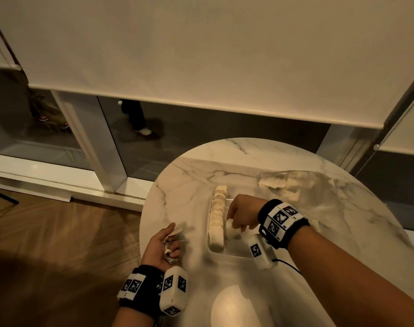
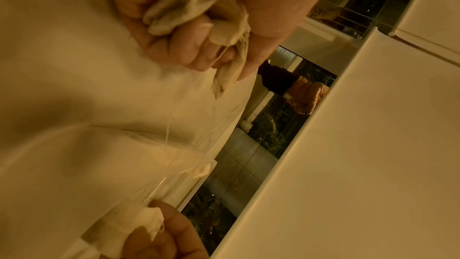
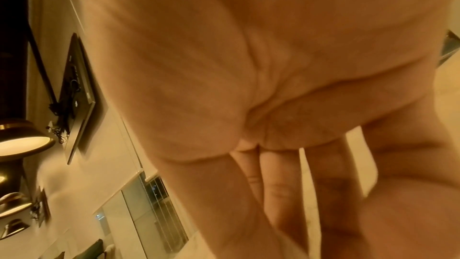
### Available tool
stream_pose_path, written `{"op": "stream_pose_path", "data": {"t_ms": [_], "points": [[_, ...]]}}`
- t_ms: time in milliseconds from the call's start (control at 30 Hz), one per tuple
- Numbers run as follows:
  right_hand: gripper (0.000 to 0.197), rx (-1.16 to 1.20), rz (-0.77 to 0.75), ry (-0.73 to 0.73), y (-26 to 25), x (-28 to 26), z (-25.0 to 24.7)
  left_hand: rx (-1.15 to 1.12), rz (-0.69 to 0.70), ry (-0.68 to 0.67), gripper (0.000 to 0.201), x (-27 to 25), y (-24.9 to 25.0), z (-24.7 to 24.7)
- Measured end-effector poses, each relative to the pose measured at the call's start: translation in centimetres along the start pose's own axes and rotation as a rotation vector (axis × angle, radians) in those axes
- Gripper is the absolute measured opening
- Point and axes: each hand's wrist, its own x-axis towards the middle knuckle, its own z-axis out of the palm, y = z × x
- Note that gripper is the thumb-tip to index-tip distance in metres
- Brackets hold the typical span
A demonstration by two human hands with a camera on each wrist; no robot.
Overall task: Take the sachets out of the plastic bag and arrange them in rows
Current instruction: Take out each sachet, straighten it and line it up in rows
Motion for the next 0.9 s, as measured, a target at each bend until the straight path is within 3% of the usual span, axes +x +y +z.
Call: {"op": "stream_pose_path", "data": {"t_ms": [300,500,900], "points": [[0.028,-0.088,-0.089,-0.182,-1.8,0.9,1.3,0.015,0.034,0.017,0.048,0.0,0.0,-0.1],[0.028,-0.175,-0.079,-0.089,-2.3,1.8,2.6,-0.01,0.023,-0.006,0.045,-0.1,0.0,-0.1],[0.024,-0.068,-0.026,-0.024,-2.9,1.9,3.0,-0.08,0.038,0.001,0.039,-0.4,-0.2,0.1]]}}
